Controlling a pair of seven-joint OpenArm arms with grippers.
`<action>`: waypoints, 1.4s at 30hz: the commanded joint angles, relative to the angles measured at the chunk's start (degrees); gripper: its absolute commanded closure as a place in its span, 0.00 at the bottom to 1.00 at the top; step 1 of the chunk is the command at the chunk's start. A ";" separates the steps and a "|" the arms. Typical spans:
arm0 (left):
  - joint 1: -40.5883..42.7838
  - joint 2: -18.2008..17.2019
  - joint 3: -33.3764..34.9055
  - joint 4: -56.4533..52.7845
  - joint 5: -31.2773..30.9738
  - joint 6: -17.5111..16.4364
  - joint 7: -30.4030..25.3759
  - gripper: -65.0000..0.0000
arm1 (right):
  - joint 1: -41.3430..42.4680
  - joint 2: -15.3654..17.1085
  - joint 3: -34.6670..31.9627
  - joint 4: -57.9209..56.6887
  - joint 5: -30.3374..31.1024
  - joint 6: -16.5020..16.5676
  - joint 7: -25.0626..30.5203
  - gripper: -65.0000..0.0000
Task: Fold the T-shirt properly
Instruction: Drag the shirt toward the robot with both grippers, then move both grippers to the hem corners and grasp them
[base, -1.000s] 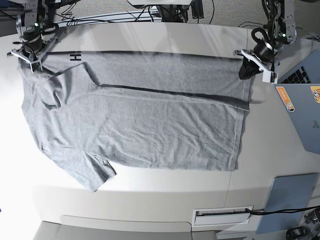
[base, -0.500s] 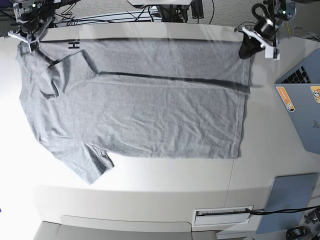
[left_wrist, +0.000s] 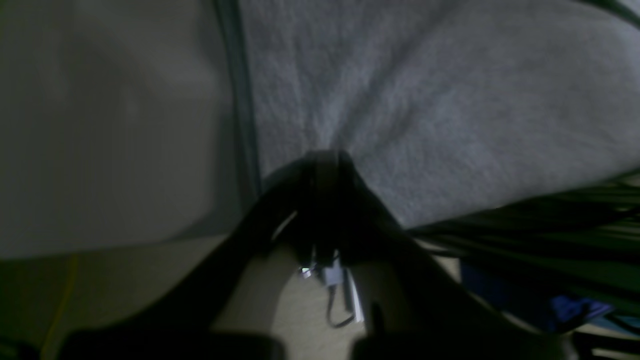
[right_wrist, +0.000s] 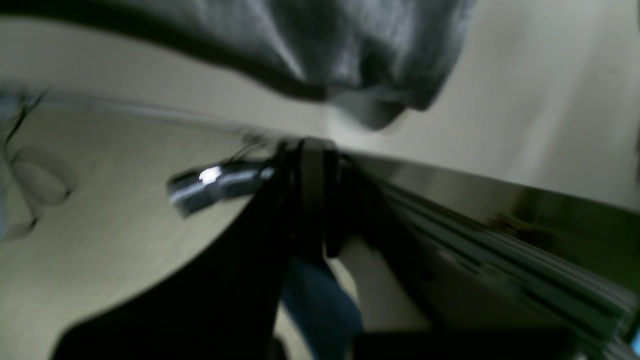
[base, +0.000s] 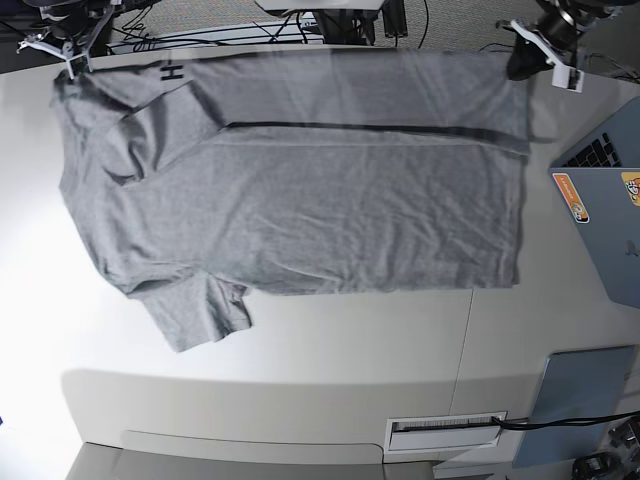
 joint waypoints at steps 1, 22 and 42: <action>1.03 -0.68 -0.96 1.40 0.17 -0.31 0.90 1.00 | -0.42 0.52 0.42 2.34 0.15 -1.25 0.55 1.00; 0.57 -1.57 -6.91 13.22 -0.09 -3.15 1.14 0.60 | 10.64 1.70 0.42 5.09 3.54 -1.36 -2.23 1.00; -37.22 -5.09 11.72 -0.37 2.05 13.55 9.99 0.53 | 26.62 7.52 0.35 5.07 8.33 -1.27 -16.90 0.60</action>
